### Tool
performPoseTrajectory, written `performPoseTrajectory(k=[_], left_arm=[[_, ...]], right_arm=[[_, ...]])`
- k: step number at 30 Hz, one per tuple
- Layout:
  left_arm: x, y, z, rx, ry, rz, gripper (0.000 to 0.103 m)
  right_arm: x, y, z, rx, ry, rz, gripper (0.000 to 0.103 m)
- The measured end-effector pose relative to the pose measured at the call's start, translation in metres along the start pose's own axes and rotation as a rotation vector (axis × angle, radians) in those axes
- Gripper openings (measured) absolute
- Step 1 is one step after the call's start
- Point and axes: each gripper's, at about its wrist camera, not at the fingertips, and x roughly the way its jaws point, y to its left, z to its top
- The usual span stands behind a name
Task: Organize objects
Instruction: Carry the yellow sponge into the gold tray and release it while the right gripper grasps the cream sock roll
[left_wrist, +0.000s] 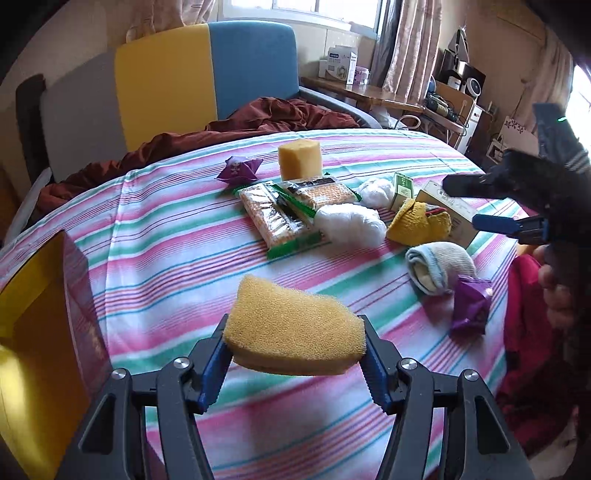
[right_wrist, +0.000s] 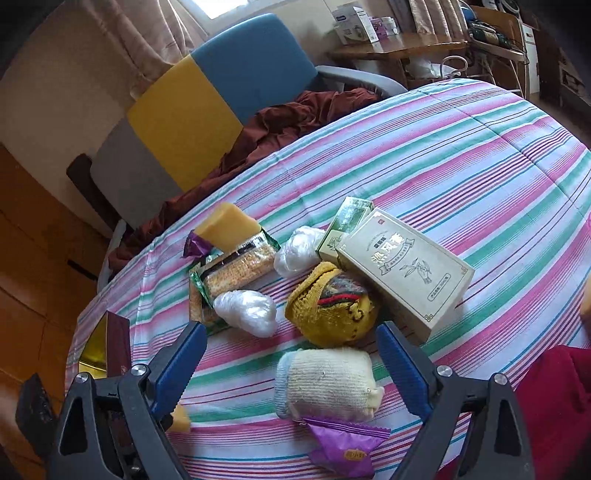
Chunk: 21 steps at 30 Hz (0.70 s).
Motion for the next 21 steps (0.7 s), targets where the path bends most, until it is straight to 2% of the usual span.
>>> performPoseTrajectory(k=[7,19,20,21], left_arm=[[-0.035,0.009,-0.01,-0.039,-0.045,0.007,0.064],[-0.082,0.052,-0.033,-0.151,-0.11,0.065,0.065],[-0.084,0.056,-0.035,-0.161,-0.114,0.073,0.065],[-0.088,0.062,-0.038,-0.173,-0.118,0.083,0.065]], right_arm=[[0.027,0.005,-0.005,-0.057,0.126,-0.161,0.095],[0.052,0.01,-0.015,-0.134,0.255,-0.267,0.095],[0.052,0.01,-0.016,-0.14,0.267,-0.273,0.094],[0.054,0.01,-0.017,-0.15,0.279,-0.277,0.089]])
